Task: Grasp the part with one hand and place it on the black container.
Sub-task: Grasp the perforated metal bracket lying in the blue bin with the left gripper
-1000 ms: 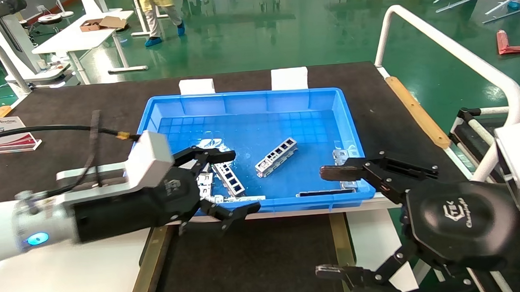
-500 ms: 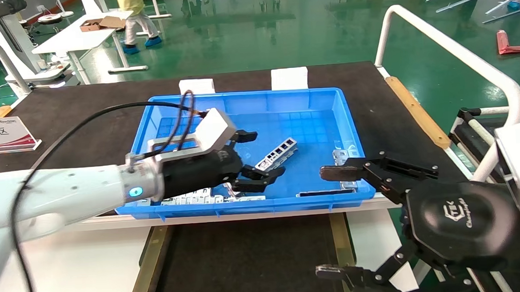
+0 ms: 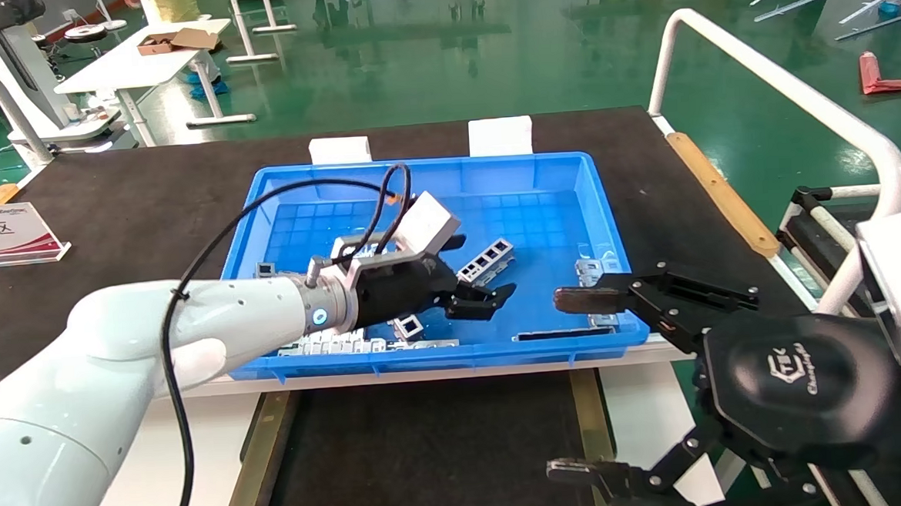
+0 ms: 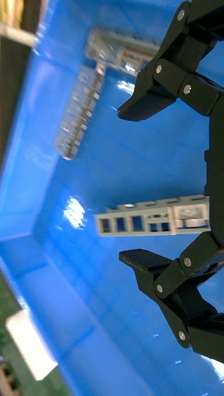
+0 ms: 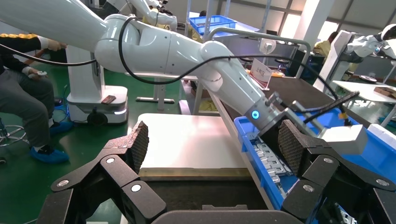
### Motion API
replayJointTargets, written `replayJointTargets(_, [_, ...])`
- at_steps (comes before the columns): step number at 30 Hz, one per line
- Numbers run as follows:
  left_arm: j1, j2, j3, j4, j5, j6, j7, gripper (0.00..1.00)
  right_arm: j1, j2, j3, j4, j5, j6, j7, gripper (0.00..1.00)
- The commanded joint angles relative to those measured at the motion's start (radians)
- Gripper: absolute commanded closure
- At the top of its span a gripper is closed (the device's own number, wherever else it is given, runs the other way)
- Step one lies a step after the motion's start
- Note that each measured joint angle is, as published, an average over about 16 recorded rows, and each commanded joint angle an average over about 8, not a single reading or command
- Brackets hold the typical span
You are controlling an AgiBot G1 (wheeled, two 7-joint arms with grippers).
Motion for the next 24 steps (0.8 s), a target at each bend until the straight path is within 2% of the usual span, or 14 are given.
replayJointTargets(1, [-0.006,0.018,0.005,0.041,-0.003,-0.018,0.019,0.0,0.0,0.0,0.0,0.0,0.0,0.0,0.0,0.0])
replayJointTargets(3, [-0.004,0.022,0.023,0.052,-0.018,-0.038,0.022,0.02,0.0,0.0,0.0,0.0,0.0,0.0,0.0,0.0])
replayJointTargets(4, [-0.003,0.023,0.034,0.055,-0.026,-0.049,0.021,0.1,0.0,0.0,0.0,0.0,0.0,0.0,0.0,0.08])
replayJointTargets(11, [0.002,0.024,0.113,0.062,-0.087,-0.115,-0.012,0.95,0.0,0.0,0.0,0.0,0.0,0.0,0.0,0.96])
replayJointTargets(12, [0.002,0.024,0.124,0.063,-0.095,-0.122,-0.016,1.0,0.0,0.0,0.0,0.0,0.0,0.0,0.0,1.0])
replayJointTargets(24, [0.005,0.023,0.234,0.065,-0.192,-0.191,-0.044,1.0,0.0,0.0,0.0,0.0,0.0,0.0,0.0,1.0])
